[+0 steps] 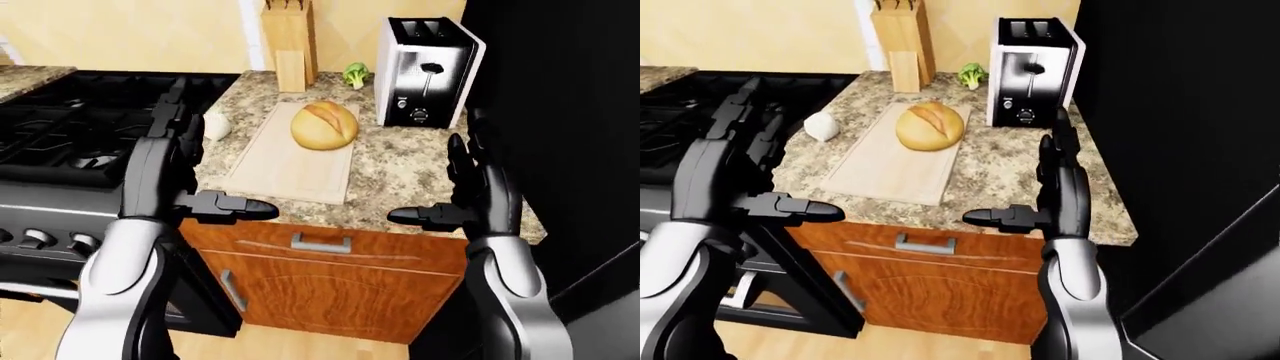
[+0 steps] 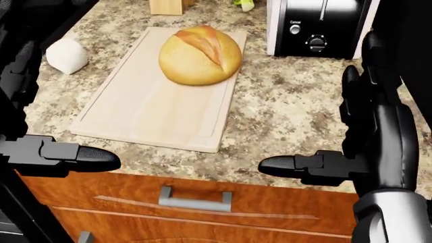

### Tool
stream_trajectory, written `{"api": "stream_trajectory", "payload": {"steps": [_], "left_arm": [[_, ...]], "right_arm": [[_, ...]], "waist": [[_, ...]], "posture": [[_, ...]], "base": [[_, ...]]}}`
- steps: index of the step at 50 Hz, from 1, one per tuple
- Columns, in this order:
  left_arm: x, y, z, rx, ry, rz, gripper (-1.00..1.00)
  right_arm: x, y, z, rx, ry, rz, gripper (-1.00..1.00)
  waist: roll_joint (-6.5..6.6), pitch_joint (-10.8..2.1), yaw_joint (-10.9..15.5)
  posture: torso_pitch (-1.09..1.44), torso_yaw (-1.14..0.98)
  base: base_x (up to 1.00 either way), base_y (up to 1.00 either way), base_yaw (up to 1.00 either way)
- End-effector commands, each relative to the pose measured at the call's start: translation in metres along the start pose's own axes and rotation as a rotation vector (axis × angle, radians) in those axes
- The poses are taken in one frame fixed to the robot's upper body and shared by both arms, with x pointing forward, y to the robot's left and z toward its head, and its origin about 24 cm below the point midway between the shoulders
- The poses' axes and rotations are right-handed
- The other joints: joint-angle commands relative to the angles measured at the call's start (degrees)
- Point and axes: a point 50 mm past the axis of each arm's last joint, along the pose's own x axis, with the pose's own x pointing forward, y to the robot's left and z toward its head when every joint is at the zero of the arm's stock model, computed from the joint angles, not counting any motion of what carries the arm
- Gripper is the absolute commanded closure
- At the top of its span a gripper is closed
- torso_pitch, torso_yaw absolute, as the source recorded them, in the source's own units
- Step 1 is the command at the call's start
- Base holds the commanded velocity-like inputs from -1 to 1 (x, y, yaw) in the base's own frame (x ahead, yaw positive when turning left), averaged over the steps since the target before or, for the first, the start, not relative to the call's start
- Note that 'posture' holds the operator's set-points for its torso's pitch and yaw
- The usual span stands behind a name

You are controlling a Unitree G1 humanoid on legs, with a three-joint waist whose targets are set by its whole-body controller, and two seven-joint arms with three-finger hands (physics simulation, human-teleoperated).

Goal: Pick up the wedge of cheese and place it on the slice of bread to prepare a simple cheese on bread dish.

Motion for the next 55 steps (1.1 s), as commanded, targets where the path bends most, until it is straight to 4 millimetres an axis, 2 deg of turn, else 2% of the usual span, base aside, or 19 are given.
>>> {"api": "stream_trajectory", "payload": {"steps": [1,8,10,11,15,21,22,29,32,33,34,36,43,45,47,48,49,53,55], "left_arm": [[-0.001,0.002,0.011,0.014,-0.069,0.013,-1.00],[-0.001,0.002,0.013,0.015,-0.072,0.012,-1.00],[0.000,0.003,0.014,0.016,-0.074,0.014,-1.00],[0.000,0.003,0.015,0.017,-0.075,0.015,-1.00],[-0.001,0.003,0.018,0.019,-0.079,0.015,-1.00],[0.000,0.004,0.019,0.022,-0.082,0.015,-1.00],[0.000,0.004,0.019,0.021,-0.082,0.016,-1.00],[-0.001,0.004,0.019,0.022,-0.083,0.016,-1.00],[-0.002,0.006,0.020,0.023,-0.084,0.019,-1.00],[-0.002,0.006,0.020,0.023,-0.083,0.021,-1.00],[-0.002,0.006,0.020,0.022,-0.084,0.022,-1.00],[-0.001,0.006,0.020,0.022,-0.084,0.023,-1.00],[0.000,0.006,0.020,0.021,-0.083,0.024,-1.00],[0.000,0.005,0.018,0.019,-0.082,0.023,-1.00],[0.000,0.005,0.018,0.018,-0.081,0.022,-1.00],[0.001,0.005,0.018,0.018,-0.081,0.022,-1.00],[0.001,0.005,0.018,0.018,-0.081,0.022,-1.00],[0.000,0.006,0.021,0.019,-0.086,0.023,-1.00],[-0.001,0.007,0.023,0.019,-0.088,0.024,-1.00]], "right_arm": [[0.000,0.001,0.015,0.007,-0.084,0.009,-1.00],[-0.002,-0.002,0.017,0.023,-0.095,0.001,-1.00],[-0.003,-0.005,0.018,0.025,-0.097,-0.011,-1.00],[-0.003,-0.005,0.018,0.023,-0.094,-0.014,-1.00],[-0.005,-0.007,0.019,0.023,-0.091,-0.015,-1.00],[-0.009,-0.011,0.022,0.036,-0.107,-0.025,-1.00],[-0.009,-0.011,0.023,0.035,-0.107,-0.026,-1.00],[-0.008,-0.008,0.020,0.021,-0.105,-0.024,-1.00],[-0.006,-0.007,0.018,0.011,-0.101,-0.021,-1.00],[-0.006,-0.007,0.019,0.011,-0.106,-0.021,-1.00],[-0.006,-0.007,0.019,0.012,-0.108,-0.022,-1.00],[-0.007,-0.007,0.020,0.016,-0.110,-0.023,-1.00],[-0.007,-0.009,0.020,0.019,-0.115,-0.026,-1.00],[-0.007,-0.009,0.020,0.020,-0.115,-0.026,-1.00],[-0.006,-0.010,0.020,0.021,-0.116,-0.026,-1.00],[-0.007,-0.009,0.021,0.020,-0.117,-0.026,-1.00],[-0.007,-0.009,0.022,0.019,-0.118,-0.027,-1.00],[-0.010,-0.008,0.024,0.007,-0.130,-0.025,-1.00],[-0.010,-0.008,0.026,0.004,-0.134,-0.021,-1.00]], "waist": [[-0.07,-0.79,0.08],[1.48,-1.46,-0.52],[3.39,-1.94,-0.76],[1.18,-1.61,-0.82],[3.53,-1.22,-0.51],[3.81,0.12,-0.70],[4.09,-0.70,-1.27],[1.58,-1.35,0.75],[-1.97,-1.78,1.47],[0.33,-0.77,1.09],[0.09,-2.33,0.73],[-0.02,-0.34,0.49],[2.48,0.28,-0.41],[4.47,0.17,-0.78],[8.47,-1.37,-0.45],[5.59,0.01,-0.11],[6.49,0.04,-0.55],[4.96,-1.45,0.09],[3.53,-1.30,0.35]], "posture": [[0.00,0.00],[0.00,0.00],[0.00,0.00],[0.00,0.00],[0.00,0.00],[0.00,0.00],[0.00,0.00],[0.00,0.00],[0.00,0.00],[0.00,0.00],[0.00,0.00],[0.00,0.00],[0.00,0.00],[0.00,0.00],[0.00,0.00],[0.00,0.00],[0.00,0.00],[0.00,0.00],[0.00,0.00]], "base": [[0.18,0.00,0.00],[0.14,0.00,0.00],[0.00,0.00,0.00],[0.00,0.00,0.00],[0.00,0.00,0.00],[0.00,0.00,0.00],[0.00,0.00,-0.40],[0.00,0.00,-0.47],[0.00,0.00,0.00],[0.01,0.00,0.00],[0.21,0.00,0.00],[0.31,0.00,0.00],[0.36,0.00,0.00],[0.38,0.00,0.00],[0.38,0.00,0.00],[0.38,0.00,0.00],[0.38,0.00,0.00],[0.22,0.00,0.00],[0.11,0.00,0.00]]}}
